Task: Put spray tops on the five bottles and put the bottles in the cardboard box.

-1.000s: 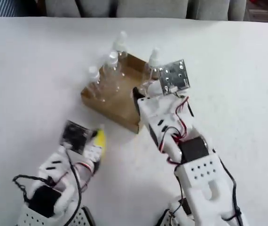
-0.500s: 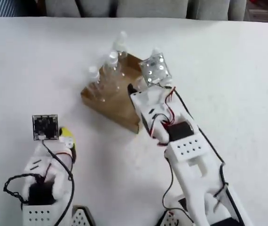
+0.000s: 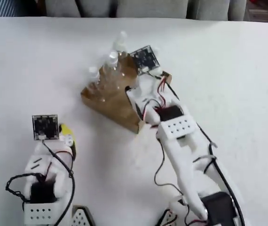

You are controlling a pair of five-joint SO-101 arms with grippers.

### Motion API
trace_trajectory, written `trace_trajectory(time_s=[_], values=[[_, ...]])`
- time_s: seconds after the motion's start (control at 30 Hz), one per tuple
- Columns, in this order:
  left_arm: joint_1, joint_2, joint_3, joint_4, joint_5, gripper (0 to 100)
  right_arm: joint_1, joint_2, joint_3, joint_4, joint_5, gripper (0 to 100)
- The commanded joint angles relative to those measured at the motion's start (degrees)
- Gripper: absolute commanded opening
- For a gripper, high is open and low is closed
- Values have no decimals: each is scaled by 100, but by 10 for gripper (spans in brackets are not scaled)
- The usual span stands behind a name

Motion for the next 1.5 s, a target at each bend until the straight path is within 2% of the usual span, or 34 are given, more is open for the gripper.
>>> trace_trajectory(time_s=[0.0,1.03,1.3,1.47], values=[[-48,-57,-18,-211,-53,20,57,171,-615,224,62,16],[-48,-48,-9,-211,-53,20,22,1138,-677,180,70,22],[-48,-48,-9,-202,-53,20,31,1138,-659,224,70,207],[-40,-48,-9,-202,-53,20,-4,1138,-651,224,70,223]])
